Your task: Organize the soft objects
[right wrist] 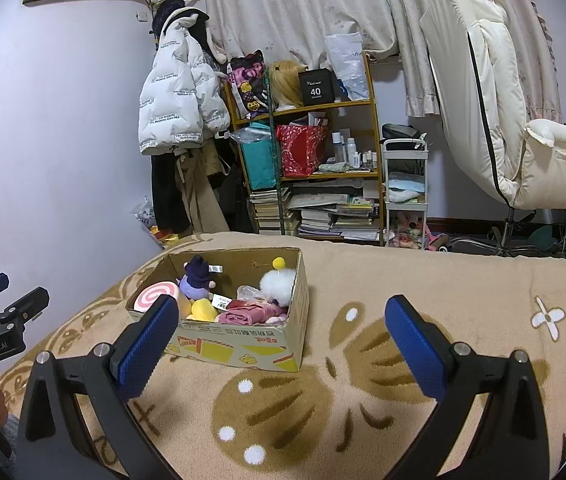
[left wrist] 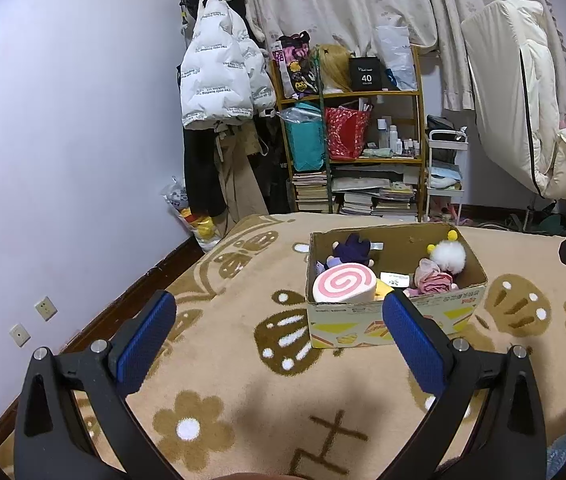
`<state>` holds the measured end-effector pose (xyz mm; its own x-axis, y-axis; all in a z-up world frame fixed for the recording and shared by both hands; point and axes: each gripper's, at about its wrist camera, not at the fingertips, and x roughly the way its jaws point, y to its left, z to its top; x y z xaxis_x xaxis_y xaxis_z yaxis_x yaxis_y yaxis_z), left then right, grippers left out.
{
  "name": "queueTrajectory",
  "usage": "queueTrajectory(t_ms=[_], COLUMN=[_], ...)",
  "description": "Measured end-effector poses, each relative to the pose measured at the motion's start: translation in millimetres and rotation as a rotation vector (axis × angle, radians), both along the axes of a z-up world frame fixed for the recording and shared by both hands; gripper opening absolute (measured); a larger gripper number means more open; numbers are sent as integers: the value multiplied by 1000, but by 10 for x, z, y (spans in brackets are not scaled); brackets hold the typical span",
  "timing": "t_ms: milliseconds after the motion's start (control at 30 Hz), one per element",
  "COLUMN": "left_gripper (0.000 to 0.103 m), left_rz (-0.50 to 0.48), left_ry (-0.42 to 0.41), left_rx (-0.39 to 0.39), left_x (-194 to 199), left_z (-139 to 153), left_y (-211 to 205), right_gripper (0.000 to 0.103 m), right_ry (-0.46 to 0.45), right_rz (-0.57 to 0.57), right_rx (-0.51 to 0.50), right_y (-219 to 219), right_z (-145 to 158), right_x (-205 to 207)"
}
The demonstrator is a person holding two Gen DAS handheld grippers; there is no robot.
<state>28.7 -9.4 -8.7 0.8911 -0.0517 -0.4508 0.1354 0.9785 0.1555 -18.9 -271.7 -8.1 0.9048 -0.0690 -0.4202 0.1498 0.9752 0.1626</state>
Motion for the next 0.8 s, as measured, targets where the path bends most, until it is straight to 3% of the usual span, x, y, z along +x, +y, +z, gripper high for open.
queueTrajectory(t_ms=[800], left_gripper=[102], left_rz=[-34], left_ry=[14], left_rx=[13], left_x=[-47], left_z=[-37], left_y=[-95], right_gripper=[103], right_ry=[1], right_rz=[-1], right_rx=[1], right_y=[-10], right_z=[2], right_x=[1])
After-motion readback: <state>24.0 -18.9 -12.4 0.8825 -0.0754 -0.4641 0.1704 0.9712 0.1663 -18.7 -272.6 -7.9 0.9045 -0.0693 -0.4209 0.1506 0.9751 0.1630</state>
